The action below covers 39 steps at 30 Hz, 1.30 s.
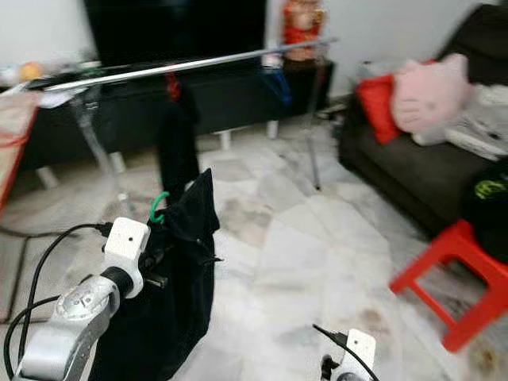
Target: Hang hanger
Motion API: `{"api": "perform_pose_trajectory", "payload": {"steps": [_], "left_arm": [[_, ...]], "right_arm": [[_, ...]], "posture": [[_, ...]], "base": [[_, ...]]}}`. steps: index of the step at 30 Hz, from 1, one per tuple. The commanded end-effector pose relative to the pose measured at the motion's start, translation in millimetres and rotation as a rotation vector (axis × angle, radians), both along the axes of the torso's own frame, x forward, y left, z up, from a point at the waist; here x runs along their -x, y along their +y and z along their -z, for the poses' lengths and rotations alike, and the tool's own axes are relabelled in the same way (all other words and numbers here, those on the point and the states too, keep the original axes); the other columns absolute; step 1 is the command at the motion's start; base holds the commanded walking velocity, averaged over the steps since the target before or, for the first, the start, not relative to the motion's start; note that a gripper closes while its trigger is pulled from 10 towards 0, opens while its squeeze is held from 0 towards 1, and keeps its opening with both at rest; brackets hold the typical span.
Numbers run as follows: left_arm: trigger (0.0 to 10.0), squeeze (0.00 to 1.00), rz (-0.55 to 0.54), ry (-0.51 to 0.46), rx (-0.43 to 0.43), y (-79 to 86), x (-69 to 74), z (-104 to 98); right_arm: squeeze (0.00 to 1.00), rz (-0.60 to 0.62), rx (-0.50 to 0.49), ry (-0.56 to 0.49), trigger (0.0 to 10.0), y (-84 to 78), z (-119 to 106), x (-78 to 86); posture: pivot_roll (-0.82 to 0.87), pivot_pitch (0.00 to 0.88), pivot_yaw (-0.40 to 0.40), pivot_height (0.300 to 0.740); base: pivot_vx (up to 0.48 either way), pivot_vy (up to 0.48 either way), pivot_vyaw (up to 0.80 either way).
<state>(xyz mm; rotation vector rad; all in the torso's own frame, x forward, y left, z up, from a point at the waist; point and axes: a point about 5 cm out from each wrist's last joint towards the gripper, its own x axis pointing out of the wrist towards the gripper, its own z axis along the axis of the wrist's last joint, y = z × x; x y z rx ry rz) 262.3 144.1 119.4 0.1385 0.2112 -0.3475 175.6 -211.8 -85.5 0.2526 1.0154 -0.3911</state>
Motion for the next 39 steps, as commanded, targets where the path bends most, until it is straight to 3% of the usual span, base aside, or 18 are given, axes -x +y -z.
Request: {"api": "perform_pose_trajectory", "payload": {"steps": [1,8,24,33,39], "left_arm": [[10.0,0.00,0.030,-0.044,-0.006,-5.4,-4.7,-10.1],[10.0,0.00,0.045,-0.048,-0.006,-7.2,-6.5,-10.9],[10.0,0.00,0.020,-0.039,-0.010,0.8,-6.5,-7.7],[10.0,0.00,-0.157,0.004,-0.021,48.2,-1.2,9.5],[10.0,0.00,-0.179,0.018,-0.024,56.0,3.3,13.5]], "right_arm": [[0.00,0.020,-0.004,-0.010,10.0,-0.2,-1.5,-3.1],[0.00,0.019,-0.002,-0.006,10.0,-0.2,-0.9,-1.9],[0.00,0.008,-0.016,0.002,10.0,5.5,1.2,0.4],[0.00,0.004,-0.025,0.020,10.0,7.4,3.5,4.6],[0.00,-0.026,-0.025,0.041,10.0,8.7,4.6,6.2]], "posture": [[-0.02,0.000,-0.010,0.740],[-0.02,0.000,-0.005,0.740],[-0.02,0.000,0.019,0.740],[-0.03,0.000,0.025,0.740],[-0.02,0.000,0.024,0.740]], "base": [[0.480,0.000,-0.73],[0.480,0.000,-0.70],[0.480,0.000,0.00],[0.480,0.000,0.00],[0.480,0.000,0.00]]}}
